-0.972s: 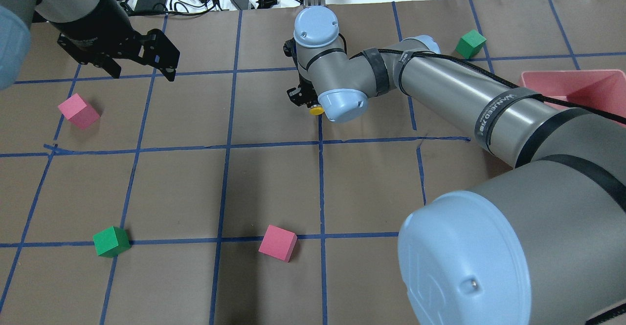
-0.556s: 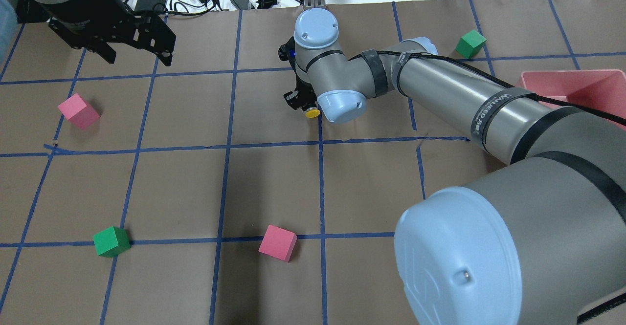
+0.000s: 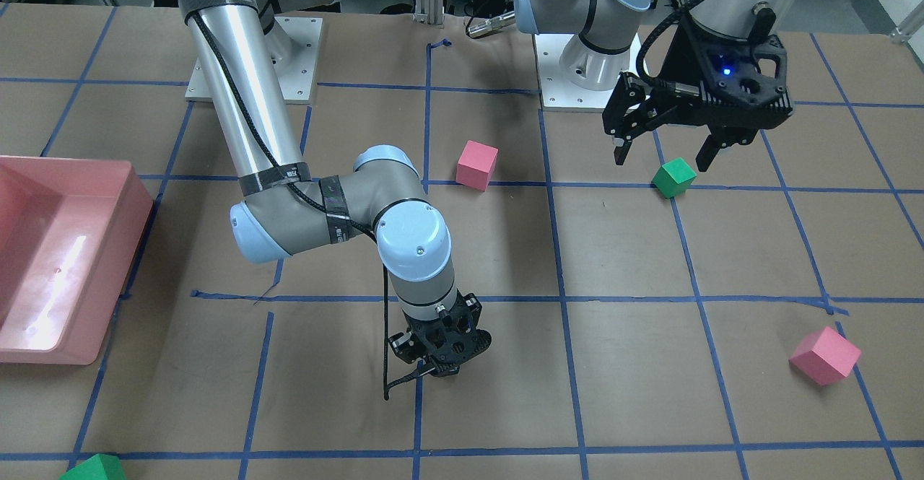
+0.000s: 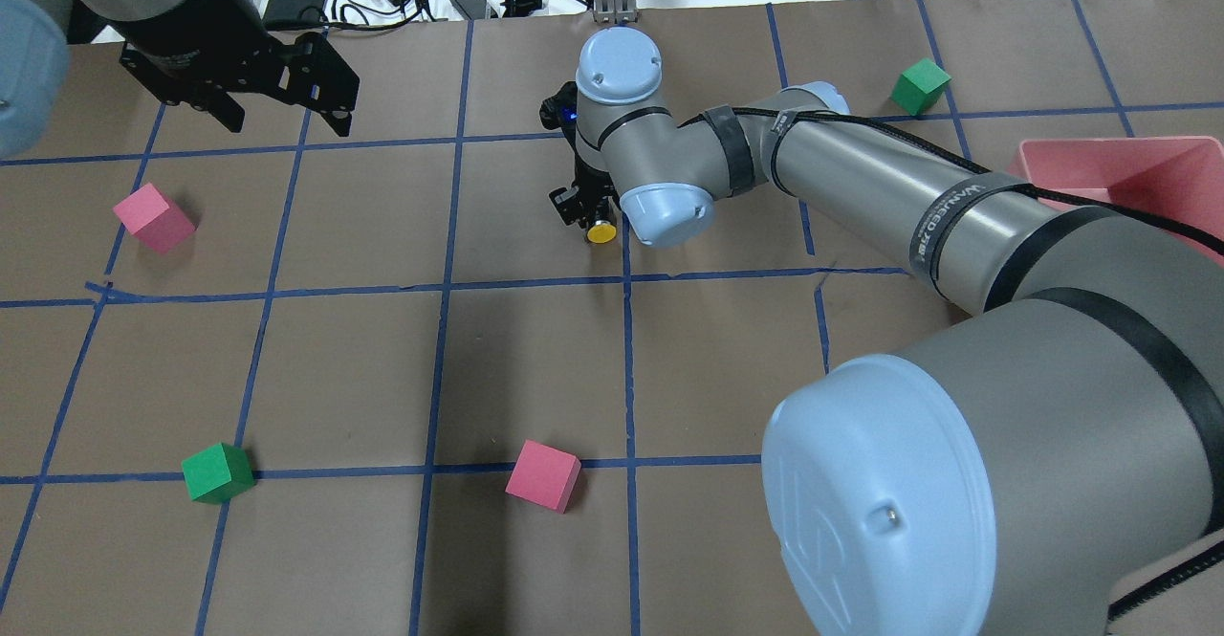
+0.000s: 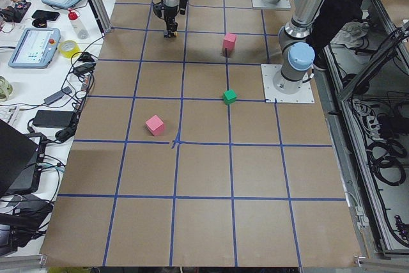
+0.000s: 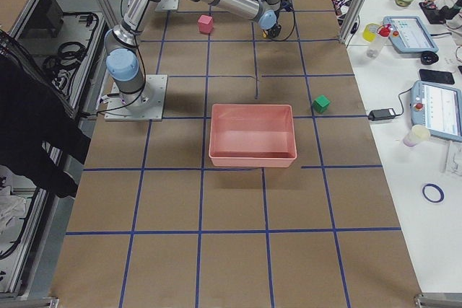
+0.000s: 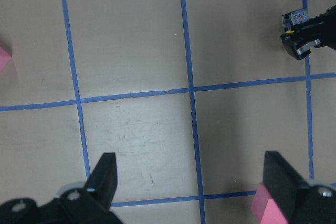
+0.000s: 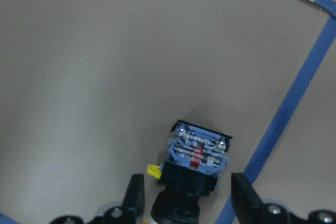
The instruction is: Align button upright
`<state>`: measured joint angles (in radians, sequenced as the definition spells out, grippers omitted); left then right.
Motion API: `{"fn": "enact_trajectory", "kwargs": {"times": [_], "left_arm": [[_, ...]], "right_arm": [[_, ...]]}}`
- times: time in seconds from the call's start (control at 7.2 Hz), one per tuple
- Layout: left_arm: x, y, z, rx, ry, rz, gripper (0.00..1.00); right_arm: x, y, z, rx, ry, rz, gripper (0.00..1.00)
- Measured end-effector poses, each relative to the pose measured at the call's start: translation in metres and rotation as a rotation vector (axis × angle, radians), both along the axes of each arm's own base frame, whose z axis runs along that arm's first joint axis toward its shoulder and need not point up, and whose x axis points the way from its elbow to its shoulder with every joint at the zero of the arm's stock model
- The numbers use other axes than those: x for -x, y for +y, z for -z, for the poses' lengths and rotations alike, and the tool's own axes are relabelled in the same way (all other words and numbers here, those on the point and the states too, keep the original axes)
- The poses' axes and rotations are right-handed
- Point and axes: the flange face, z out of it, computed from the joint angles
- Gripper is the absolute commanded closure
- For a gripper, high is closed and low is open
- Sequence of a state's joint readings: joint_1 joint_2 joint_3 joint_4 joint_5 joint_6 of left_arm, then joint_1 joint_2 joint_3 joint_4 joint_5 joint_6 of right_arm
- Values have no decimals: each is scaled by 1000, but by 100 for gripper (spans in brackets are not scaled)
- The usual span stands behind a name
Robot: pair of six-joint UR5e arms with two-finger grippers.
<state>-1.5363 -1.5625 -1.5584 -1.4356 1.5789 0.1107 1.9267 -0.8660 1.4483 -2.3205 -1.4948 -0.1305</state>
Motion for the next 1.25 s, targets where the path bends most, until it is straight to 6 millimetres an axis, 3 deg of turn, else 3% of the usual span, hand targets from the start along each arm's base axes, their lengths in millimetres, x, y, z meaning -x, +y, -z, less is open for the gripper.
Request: {"fn": "enact_trajectory", "kwargs": {"times": [0.28,0.56,0.83,1.25], "left_arm": [[4,3,24,19,12,-47,0],[32,8,51,66,19,-42,0],[72,18,92,162,35,-44,0],[109,45,164,284,35,-75,0]], "right_arm": [[3,-2,-16,25,-2,11,0],[27,-8,-52,66,-10,83,0],[92,-24,-101,96,-26,225,0],[160,0,-176,41,-20,375,0]]}}
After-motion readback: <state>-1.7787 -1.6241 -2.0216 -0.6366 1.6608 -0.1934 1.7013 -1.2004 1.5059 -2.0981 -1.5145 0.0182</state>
